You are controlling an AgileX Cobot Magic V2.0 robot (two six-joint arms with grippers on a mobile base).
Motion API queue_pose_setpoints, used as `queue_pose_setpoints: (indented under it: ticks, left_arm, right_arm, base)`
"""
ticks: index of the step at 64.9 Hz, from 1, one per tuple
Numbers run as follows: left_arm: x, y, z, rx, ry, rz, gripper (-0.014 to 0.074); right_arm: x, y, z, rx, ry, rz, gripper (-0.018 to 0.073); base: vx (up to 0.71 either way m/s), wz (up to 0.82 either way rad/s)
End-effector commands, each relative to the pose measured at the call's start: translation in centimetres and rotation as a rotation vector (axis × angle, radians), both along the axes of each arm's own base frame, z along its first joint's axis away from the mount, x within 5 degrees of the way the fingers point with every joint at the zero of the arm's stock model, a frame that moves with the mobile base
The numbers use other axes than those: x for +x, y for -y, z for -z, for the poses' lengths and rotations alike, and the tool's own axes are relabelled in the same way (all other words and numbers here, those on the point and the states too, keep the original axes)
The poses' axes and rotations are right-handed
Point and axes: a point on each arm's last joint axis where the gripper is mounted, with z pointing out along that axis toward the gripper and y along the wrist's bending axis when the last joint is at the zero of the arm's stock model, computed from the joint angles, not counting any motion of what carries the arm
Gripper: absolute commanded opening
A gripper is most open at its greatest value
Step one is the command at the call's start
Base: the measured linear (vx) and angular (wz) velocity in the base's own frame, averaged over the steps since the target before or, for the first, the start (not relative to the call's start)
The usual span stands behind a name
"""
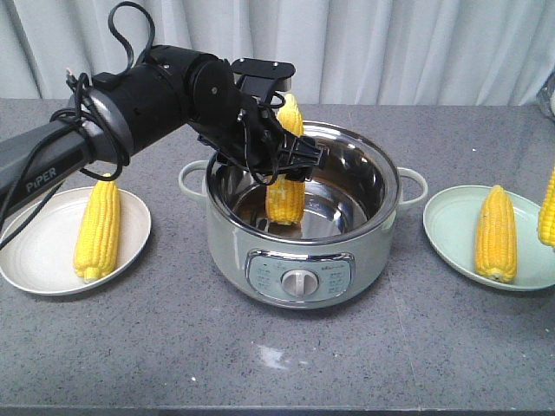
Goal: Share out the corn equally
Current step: 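Reach the left gripper into the pot and grasp the last cob, then lift the cob up out of the pot with the left gripper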
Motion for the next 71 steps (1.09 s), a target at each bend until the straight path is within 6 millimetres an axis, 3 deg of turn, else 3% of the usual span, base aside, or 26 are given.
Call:
queue_pose_setpoints:
  ticks: [1,31,38,58,71]
  left_arm:
    - [-0.3,0.0,-3.7,-0.103,0.12,-0.015,0.0575]
    - [0.4,0.6,-2.1,-0.116,0.095,-0.02,0.0552]
    - [0.4,0.6,-2.1,-0.116,0.095,-0.02,0.0482]
    - [0.3,0.6,-2.2,-0.112,0.09,-0.018,0.0146]
    - [-0.5,0.1,-4.2,-0.134,0.127,-0.015,0.0067]
  right_arm:
    - [-0.4,0.1,-1.6,0.008,0.105,0.021,0.0193]
    - [-0.4,0.1,-1.6,0.008,0.102,0.02,0.0193]
    - [-0.4,0.1,-1.6,0.008,0.102,0.02,0.0193]
    - [-0.4,0.1,-1.6,0.008,0.102,0.02,0.0193]
    - [-0.4,0.1,-1.6,0.008,0.102,0.02,0.0193]
  base:
    - [0.0,0.0]
    - [0.0,0.0]
    - [0.0,0.0]
    - [0.0,0.0]
    - [0.0,0.0]
